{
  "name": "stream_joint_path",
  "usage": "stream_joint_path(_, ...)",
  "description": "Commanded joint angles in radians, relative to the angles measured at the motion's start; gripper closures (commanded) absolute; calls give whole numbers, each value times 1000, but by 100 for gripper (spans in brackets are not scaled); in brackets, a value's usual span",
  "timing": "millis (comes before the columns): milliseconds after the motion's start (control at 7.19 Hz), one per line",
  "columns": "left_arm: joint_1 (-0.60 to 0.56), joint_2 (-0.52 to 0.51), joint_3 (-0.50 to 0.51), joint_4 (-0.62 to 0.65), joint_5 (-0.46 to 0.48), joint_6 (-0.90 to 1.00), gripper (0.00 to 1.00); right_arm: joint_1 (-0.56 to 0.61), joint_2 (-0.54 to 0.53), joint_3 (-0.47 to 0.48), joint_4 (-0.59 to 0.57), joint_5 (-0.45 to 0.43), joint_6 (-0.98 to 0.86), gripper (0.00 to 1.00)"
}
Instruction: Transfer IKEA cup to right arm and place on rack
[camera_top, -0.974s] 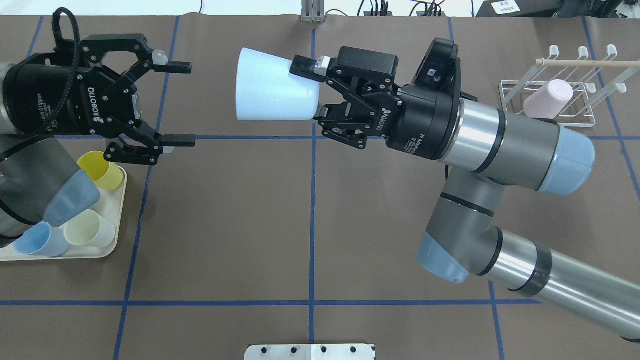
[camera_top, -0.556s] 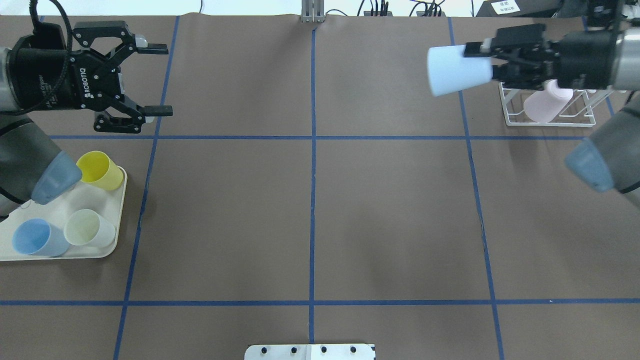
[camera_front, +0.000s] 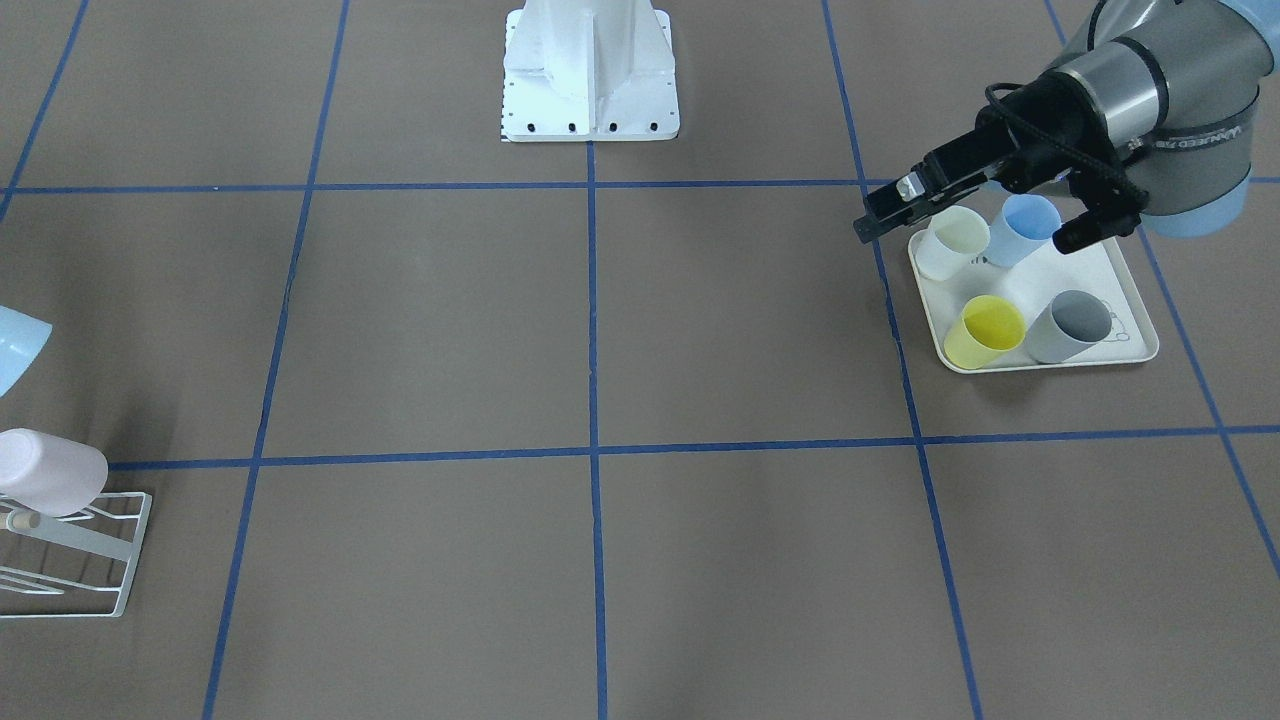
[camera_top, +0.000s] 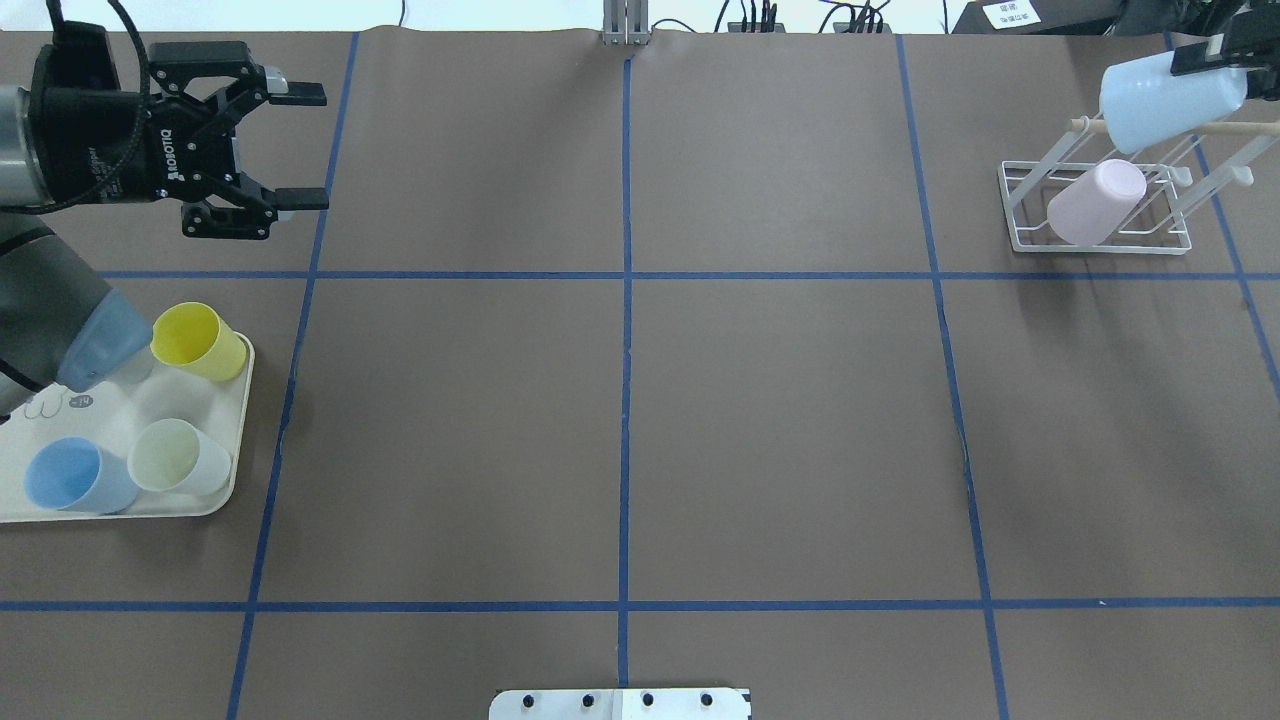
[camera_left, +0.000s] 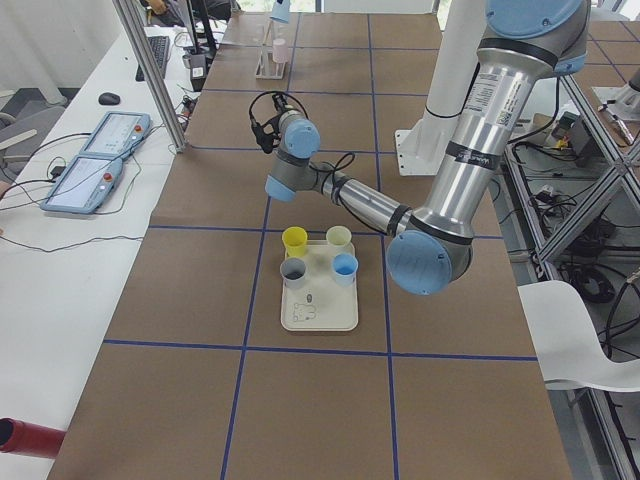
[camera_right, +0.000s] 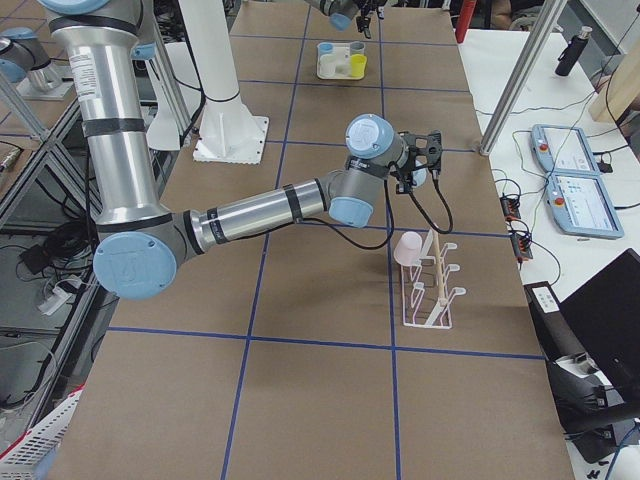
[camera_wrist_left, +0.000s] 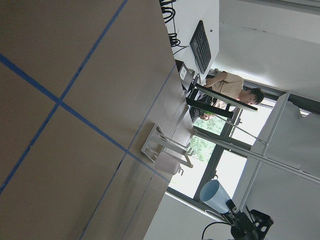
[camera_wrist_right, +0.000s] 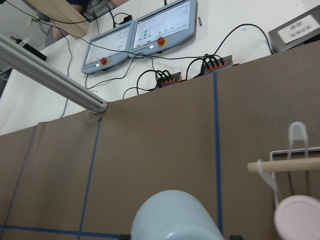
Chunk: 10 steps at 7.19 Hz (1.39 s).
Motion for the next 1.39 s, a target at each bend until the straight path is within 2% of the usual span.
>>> stream_joint_path(0, -58, 46, 16, 138, -7, 334, 0, 21, -41, 1, -207, -67, -381, 100)
stream_joint_path(278, -114, 63, 13, 363, -42, 634, 0, 58, -31, -5, -435, -86, -671, 100)
stream_joint_path(417, -121, 65, 12, 477, -42, 790, 0, 58, 6, -6, -557, -101, -765, 100)
stream_joint_path(556, -122, 71, 12, 502, -42, 839, 0, 43, 67, -24, -663, -107, -768, 100)
stream_joint_path(974, -122, 76, 10, 501, -40, 839, 0, 17, 109, -125, -671, -121, -786, 100)
stream_joint_path(1252, -122, 76, 10, 501, -42, 841, 0, -1, 113, -153, -660, -123, -792, 100)
